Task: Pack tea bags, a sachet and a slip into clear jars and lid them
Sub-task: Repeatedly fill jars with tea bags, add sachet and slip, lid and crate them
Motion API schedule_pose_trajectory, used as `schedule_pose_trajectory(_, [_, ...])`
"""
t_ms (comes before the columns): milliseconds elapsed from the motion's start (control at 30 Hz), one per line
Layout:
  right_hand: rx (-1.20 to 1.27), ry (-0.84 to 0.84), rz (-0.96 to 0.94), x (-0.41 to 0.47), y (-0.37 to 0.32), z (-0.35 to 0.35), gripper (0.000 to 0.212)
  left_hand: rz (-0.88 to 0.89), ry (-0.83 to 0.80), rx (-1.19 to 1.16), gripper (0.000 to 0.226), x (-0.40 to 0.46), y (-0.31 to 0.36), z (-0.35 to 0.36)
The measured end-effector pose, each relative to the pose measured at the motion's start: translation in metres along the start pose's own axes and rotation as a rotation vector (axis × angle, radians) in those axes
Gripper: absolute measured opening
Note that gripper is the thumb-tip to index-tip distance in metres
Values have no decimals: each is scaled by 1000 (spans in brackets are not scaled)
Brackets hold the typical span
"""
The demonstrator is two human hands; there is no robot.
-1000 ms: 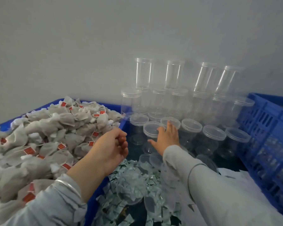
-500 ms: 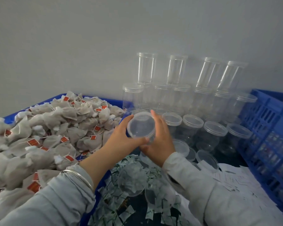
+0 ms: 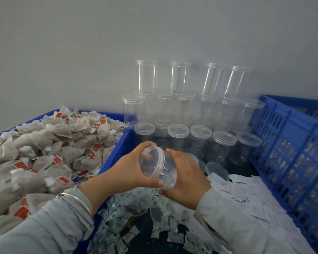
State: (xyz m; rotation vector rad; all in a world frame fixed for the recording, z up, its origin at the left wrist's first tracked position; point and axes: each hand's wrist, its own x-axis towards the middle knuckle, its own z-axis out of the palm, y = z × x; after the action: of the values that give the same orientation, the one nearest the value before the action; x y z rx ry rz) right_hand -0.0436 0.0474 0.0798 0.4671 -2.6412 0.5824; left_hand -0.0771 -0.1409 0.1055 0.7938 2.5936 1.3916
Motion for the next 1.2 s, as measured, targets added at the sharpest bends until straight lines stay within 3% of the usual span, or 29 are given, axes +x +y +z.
schedule_pose_trajectory(500, [23,234,57,-13,-15,12,87,8,36,77,87,-3,4,4])
schedule_pose_trajectory(700, [-150,461,18,-1,-28,24,91,-266,202,-393,110,4,9,7])
schedule_pose_trajectory(800, [-314,496,-45,-1,-21,32,96,-415,150,-566,105,0,11,9])
schedule_pose_trajectory(967, [-390,556,-73,-10,-4,36,96,-537,-44,-505,111,0,10,8])
schedule_pose_trajectory(1067, [-362,590,56,-13,8,32,94,-667,-63,-647,97,2,7,1])
schedule_pose_trajectory(1200, [-107,659,341,-20,31,20,96,-718,-44,-822,84,3,3,-13])
